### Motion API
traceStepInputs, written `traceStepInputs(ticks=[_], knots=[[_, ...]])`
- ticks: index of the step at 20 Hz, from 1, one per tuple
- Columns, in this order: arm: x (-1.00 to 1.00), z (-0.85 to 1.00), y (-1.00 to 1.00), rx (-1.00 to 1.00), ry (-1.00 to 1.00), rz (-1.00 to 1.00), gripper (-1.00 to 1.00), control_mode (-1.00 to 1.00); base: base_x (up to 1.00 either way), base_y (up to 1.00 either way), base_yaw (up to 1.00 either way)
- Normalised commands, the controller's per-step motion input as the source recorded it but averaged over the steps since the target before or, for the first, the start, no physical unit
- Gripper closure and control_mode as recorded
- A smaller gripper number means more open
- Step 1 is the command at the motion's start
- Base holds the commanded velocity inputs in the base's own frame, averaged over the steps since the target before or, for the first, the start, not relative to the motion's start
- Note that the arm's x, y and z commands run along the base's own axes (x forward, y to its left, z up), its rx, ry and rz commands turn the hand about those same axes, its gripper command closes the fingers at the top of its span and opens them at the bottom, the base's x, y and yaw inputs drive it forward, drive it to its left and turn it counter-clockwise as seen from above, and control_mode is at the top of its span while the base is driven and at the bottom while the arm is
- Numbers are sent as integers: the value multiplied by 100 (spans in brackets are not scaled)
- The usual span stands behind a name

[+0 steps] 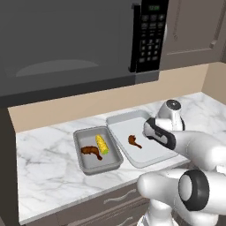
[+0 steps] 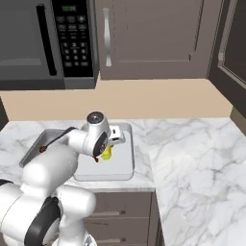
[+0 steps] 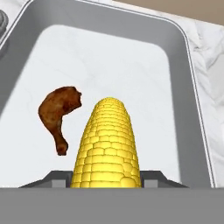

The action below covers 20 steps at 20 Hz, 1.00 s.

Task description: Place one corn and one chicken drumstick in each tupperware on the nearby counter, to pack two identical lunches.

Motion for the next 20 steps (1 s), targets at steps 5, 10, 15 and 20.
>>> traceStepInputs(ticks=[5,10,15,20], knots=[[35,-30,0,0,0,0,100,-100,0,0,0],[35,-27,0,0,3,0,100,-100,0,0,0],[32,-22,0,0,4,0,100,-100,0,0,0],[31,-23,0,0,4,0,100,-100,0,0,0]])
